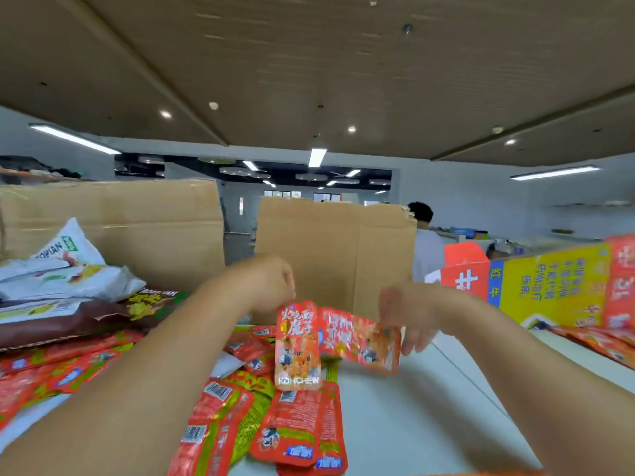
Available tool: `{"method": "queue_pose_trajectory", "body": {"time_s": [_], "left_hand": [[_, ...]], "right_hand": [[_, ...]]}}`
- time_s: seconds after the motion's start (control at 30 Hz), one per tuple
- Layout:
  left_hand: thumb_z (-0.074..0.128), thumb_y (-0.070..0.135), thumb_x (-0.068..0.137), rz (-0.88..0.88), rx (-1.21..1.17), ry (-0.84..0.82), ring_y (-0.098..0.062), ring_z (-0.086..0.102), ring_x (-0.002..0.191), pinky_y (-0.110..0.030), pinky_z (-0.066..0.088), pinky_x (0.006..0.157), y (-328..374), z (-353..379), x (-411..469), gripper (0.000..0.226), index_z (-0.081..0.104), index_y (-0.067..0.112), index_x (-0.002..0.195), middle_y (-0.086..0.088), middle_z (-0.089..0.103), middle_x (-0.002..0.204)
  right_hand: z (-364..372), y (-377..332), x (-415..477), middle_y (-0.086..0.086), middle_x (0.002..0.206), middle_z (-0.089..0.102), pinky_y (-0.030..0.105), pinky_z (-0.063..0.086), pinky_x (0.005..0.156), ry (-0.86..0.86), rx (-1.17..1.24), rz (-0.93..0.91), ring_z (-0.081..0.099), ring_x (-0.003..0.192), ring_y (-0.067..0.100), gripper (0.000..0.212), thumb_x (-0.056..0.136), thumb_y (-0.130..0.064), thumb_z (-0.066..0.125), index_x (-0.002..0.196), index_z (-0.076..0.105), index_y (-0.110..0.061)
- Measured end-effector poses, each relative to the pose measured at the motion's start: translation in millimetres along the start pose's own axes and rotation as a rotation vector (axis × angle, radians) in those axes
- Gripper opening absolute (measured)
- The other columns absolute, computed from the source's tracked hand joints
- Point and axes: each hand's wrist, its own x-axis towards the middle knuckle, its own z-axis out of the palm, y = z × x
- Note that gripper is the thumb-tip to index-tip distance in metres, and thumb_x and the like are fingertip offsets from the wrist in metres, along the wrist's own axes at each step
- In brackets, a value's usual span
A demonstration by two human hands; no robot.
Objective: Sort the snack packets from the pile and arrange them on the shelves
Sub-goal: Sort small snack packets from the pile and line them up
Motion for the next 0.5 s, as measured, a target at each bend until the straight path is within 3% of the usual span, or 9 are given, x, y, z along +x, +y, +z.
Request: {"method": "queue_pose_trajectory", "body": {"time_s": [0.07, 0.1, 0.23, 0.3, 0.4, 0.5], "left_hand": [[0.060, 0.045, 0.097, -0.023, 0.151, -0.134, -0.020, 0.067, 0.100, -0.031, 0.055, 0.090, -0.5, 16.9, -2.3, 0.031, 0.075, 0.020, 0.106, 0.000, 0.073, 0.109], [0.056, 0.053, 0.097, -0.020, 0.211, -0.207, -0.022, 0.067, 0.102, -0.033, 0.055, 0.092, 2.3, 21.4, -4.4, 0.043, 0.073, 0.017, 0.113, -0.003, 0.073, 0.112], [0.055, 0.075, 0.086, 0.001, 0.249, -0.323, -0.023, 0.066, 0.103, -0.032, 0.054, 0.090, 14.4, 29.1, -14.3, 0.069, 0.068, 0.019, 0.124, -0.002, 0.071, 0.114], [0.061, 0.075, 0.082, 0.006, 0.293, -0.327, -0.022, 0.065, 0.105, -0.032, 0.054, 0.090, 17.9, 32.9, -18.1, 0.067, 0.068, 0.021, 0.123, 0.001, 0.070, 0.116], [0.070, 0.055, 0.087, 0.040, 0.340, -0.343, -0.022, 0.066, 0.103, -0.031, 0.052, 0.083, 19.5, 35.0, -21.8, 0.049, 0.069, 0.021, 0.122, 0.002, 0.070, 0.111], [0.069, 0.040, 0.089, 0.070, 0.272, -0.341, -0.021, 0.059, 0.084, -0.028, 0.045, 0.067, 16.9, 35.2, -22.5, 0.034, 0.072, 0.019, 0.116, 0.001, 0.068, 0.095]], "right_hand": [[11.9, -1.0, 4.2, 0.014, 0.109, 0.070, 0.035, 0.059, 0.073, -0.050, -0.061, 0.047, 0.069, 0.080, 0.029, 0.033, 0.096, -0.033, 0.058, 0.115, 0.062, -0.006], [15.5, -3.9, 6.1, 0.014, 0.105, 0.072, 0.038, 0.059, 0.075, -0.023, -0.101, 0.030, 0.069, 0.081, 0.028, 0.038, 0.094, -0.042, 0.060, 0.114, 0.063, -0.010], [39.0, -16.0, 18.5, -0.010, 0.084, 0.065, 0.026, 0.048, 0.061, 0.035, -0.055, -0.061, 0.064, 0.077, 0.012, 0.044, 0.075, -0.066, 0.072, 0.101, 0.061, -0.033], [48.4, -20.2, 23.0, -0.011, 0.097, 0.063, 0.028, 0.047, 0.067, 0.045, -0.072, -0.096, 0.061, 0.086, 0.012, 0.049, 0.073, -0.066, 0.076, 0.103, 0.058, -0.032], [49.2, -19.6, 19.8, -0.008, 0.116, 0.062, 0.030, 0.050, 0.084, 0.031, 0.010, -0.134, 0.061, 0.103, 0.015, 0.048, 0.076, -0.056, 0.080, 0.110, 0.057, -0.033], [48.7, -16.9, 14.4, -0.008, 0.121, 0.061, 0.026, 0.048, 0.080, 0.013, 0.038, -0.168, 0.061, 0.106, 0.014, 0.048, 0.078, -0.046, 0.082, 0.117, 0.057, -0.033]]}}
